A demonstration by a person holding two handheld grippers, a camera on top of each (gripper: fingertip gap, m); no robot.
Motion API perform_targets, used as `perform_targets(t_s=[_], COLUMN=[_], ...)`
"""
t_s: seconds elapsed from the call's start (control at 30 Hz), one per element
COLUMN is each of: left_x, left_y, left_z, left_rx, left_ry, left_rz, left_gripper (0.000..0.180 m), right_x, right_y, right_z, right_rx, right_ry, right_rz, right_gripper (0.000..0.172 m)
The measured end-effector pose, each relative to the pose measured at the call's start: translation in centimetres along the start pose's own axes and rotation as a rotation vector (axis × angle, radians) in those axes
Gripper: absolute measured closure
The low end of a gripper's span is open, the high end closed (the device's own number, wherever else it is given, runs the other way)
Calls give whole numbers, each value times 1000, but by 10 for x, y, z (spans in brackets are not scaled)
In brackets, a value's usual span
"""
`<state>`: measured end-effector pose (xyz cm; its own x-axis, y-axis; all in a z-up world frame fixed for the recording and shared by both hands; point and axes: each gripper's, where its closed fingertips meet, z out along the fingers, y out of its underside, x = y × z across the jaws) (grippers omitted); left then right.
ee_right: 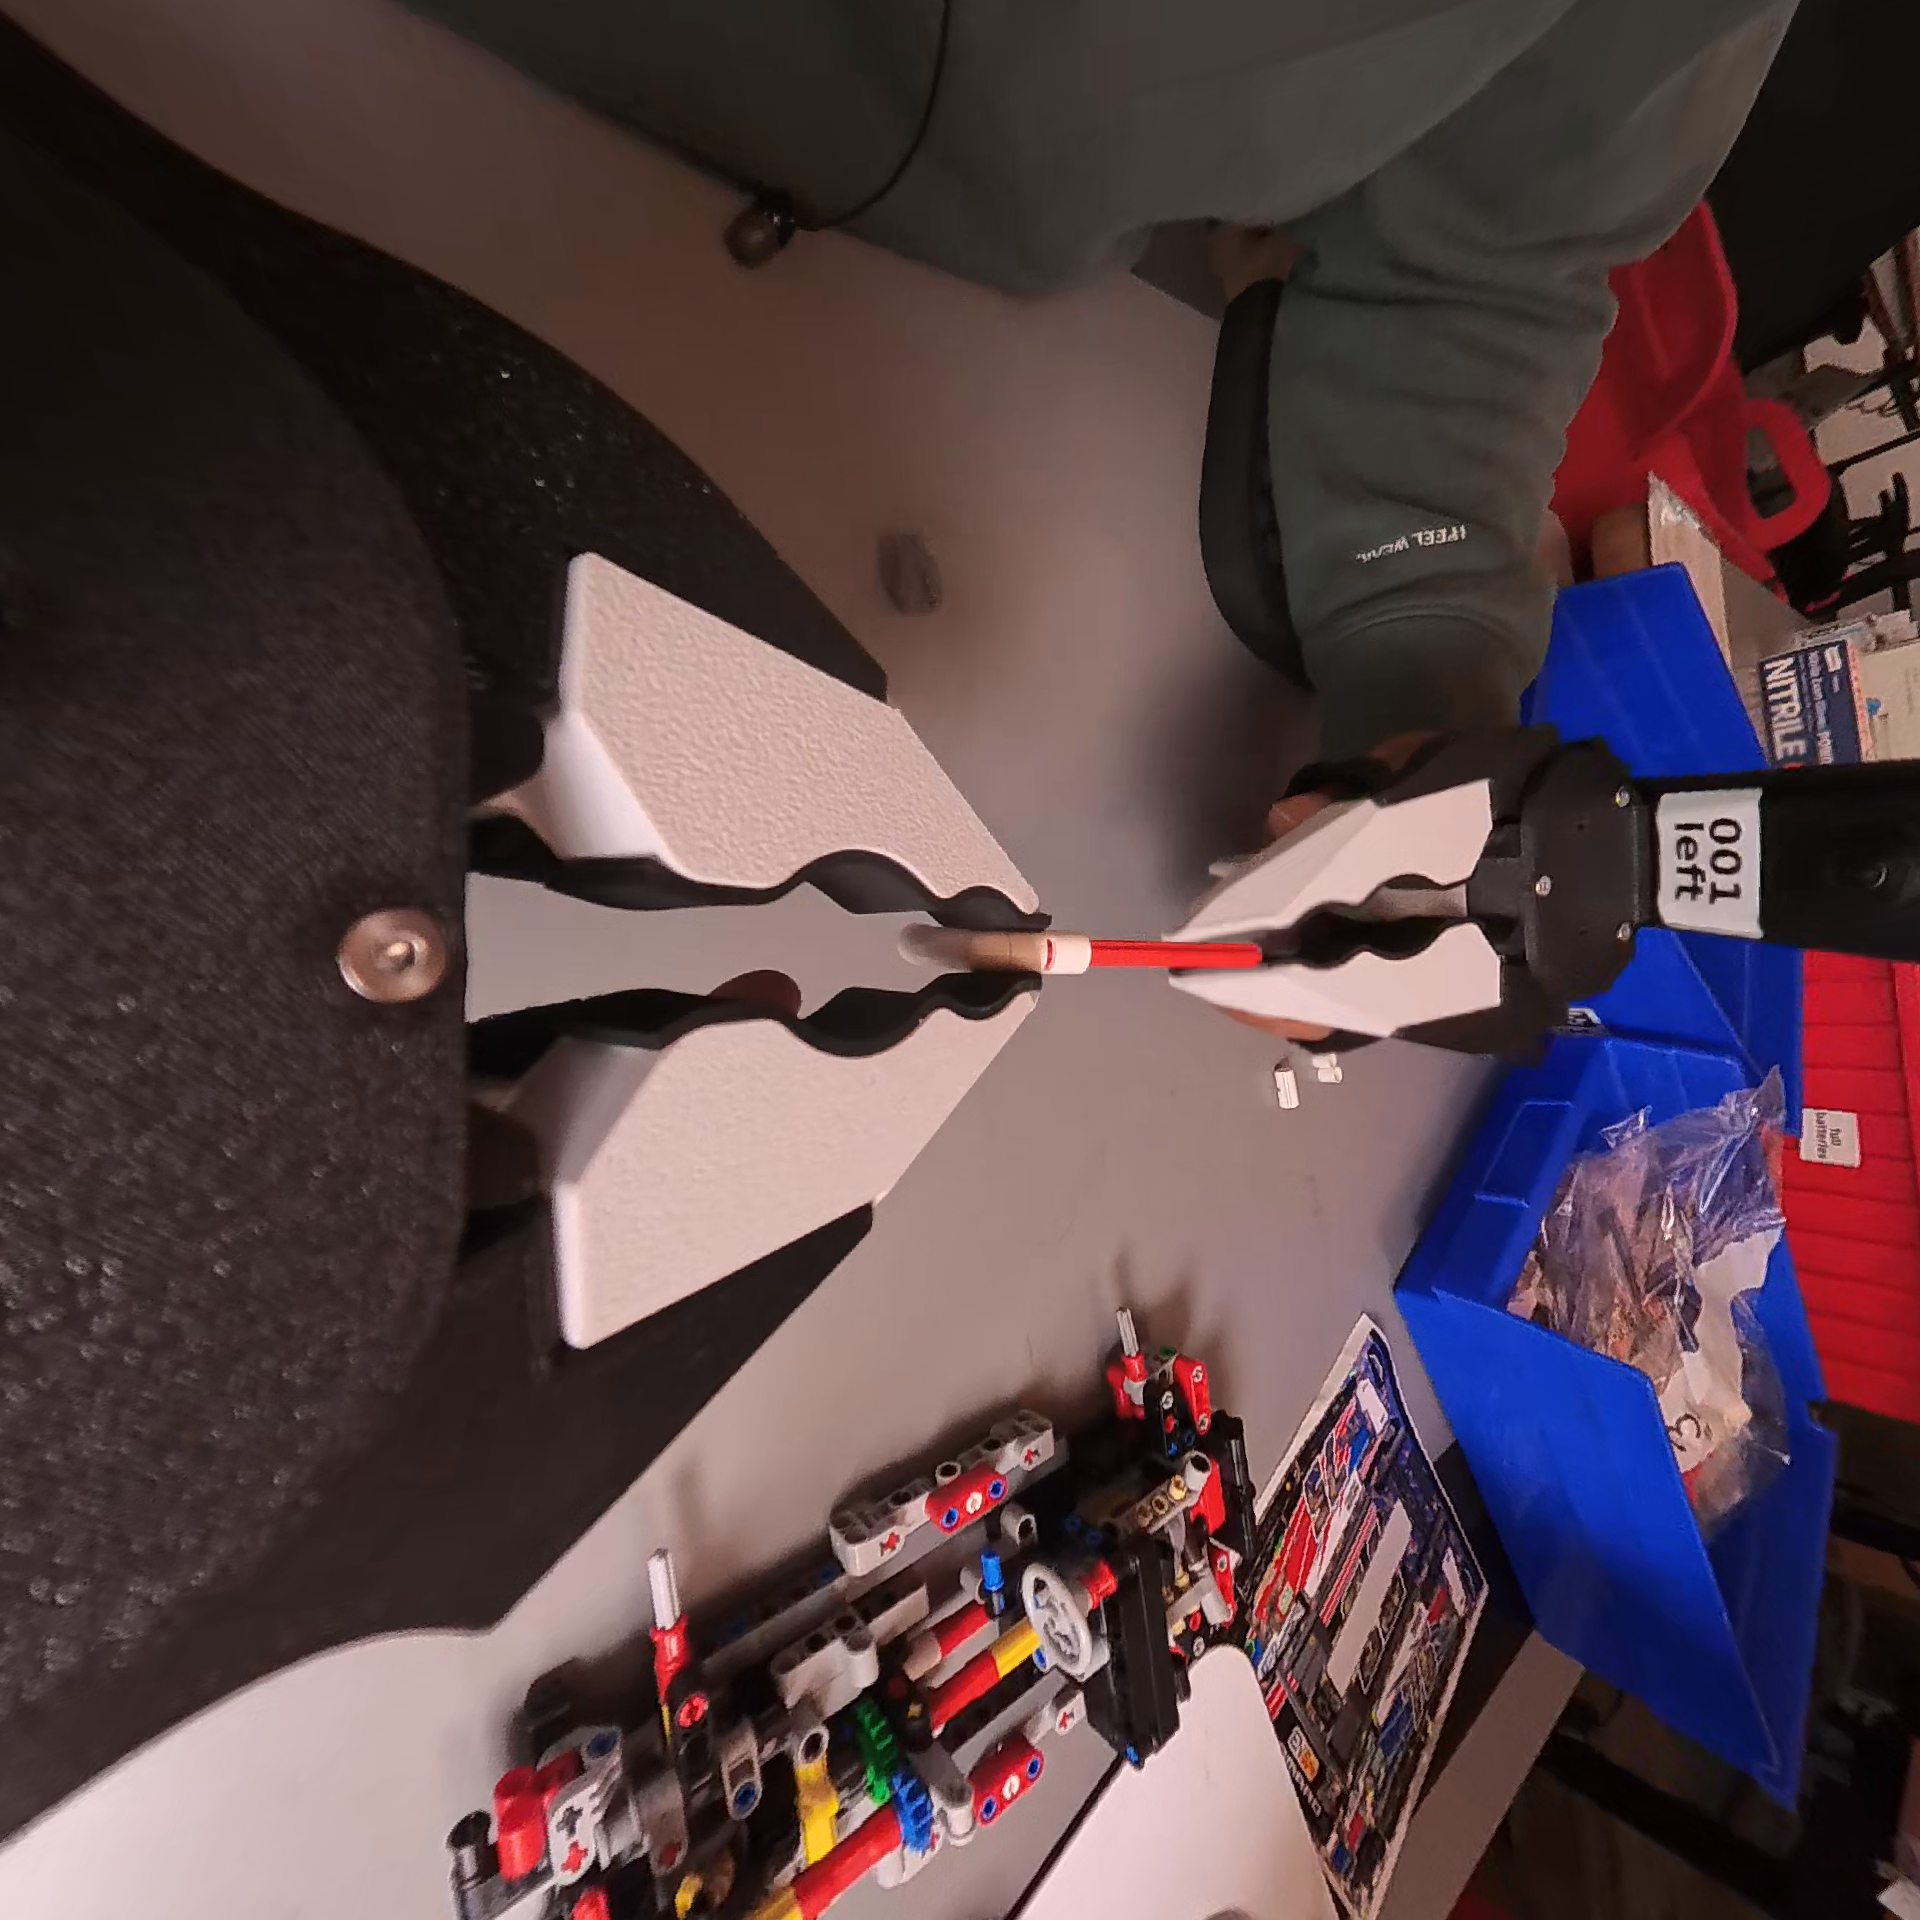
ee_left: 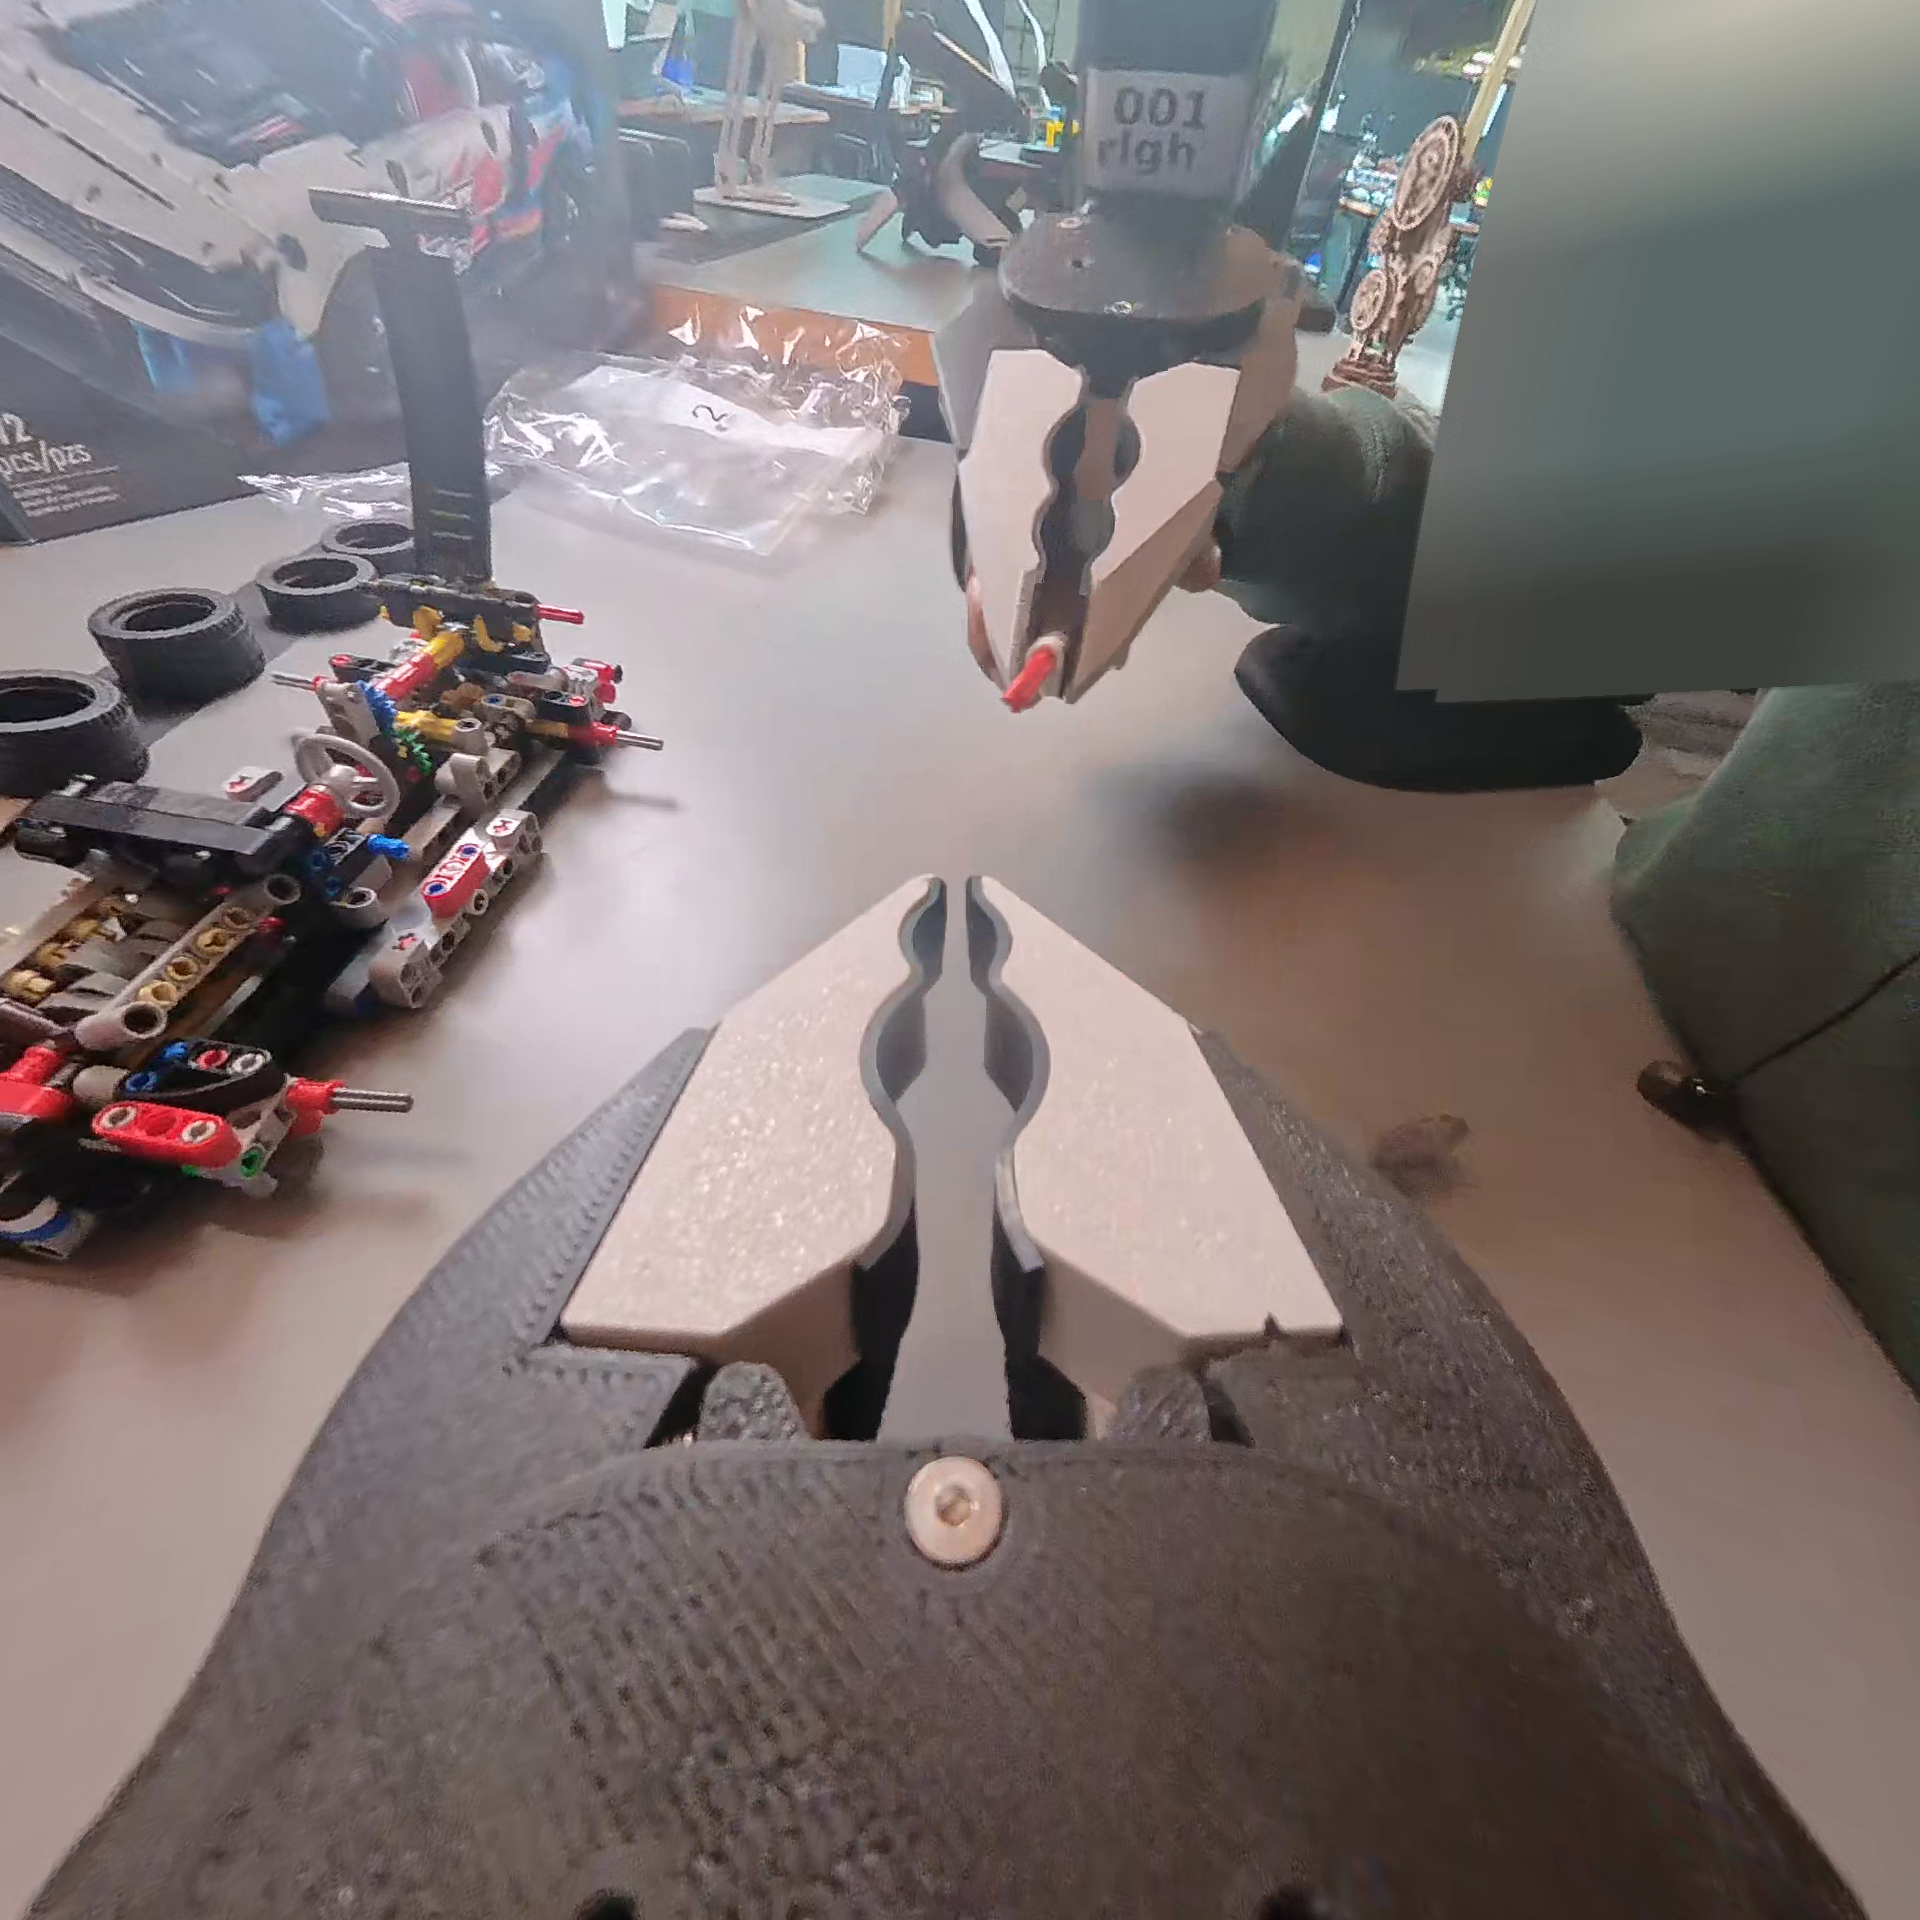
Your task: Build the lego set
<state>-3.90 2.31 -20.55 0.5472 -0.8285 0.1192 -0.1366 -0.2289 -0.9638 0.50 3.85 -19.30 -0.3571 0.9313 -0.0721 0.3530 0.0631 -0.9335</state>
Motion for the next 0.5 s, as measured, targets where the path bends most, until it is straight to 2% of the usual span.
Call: perform_targets(t_s=[0.1,0.27,0.37,0.5], left_x=[19,72,94,110], left_y=[10,39,64,81], left_z=[2,17,29,42], left_rx=[-61,-254,-424,-543], left_ry=[97,314,347,346], left_rz=[-1,69,143,251], left_gripper=[174,168,165,157], right_x=[9,23,28,31], right_y=[6,22,28,30], right_z=[-2,-2,-2,-1], right_rx=[-2,-31,-48,-59], right_ry=[17,43,59,72], right_rz=[18,53,54,46], right_gripper=[167,167,167,167])
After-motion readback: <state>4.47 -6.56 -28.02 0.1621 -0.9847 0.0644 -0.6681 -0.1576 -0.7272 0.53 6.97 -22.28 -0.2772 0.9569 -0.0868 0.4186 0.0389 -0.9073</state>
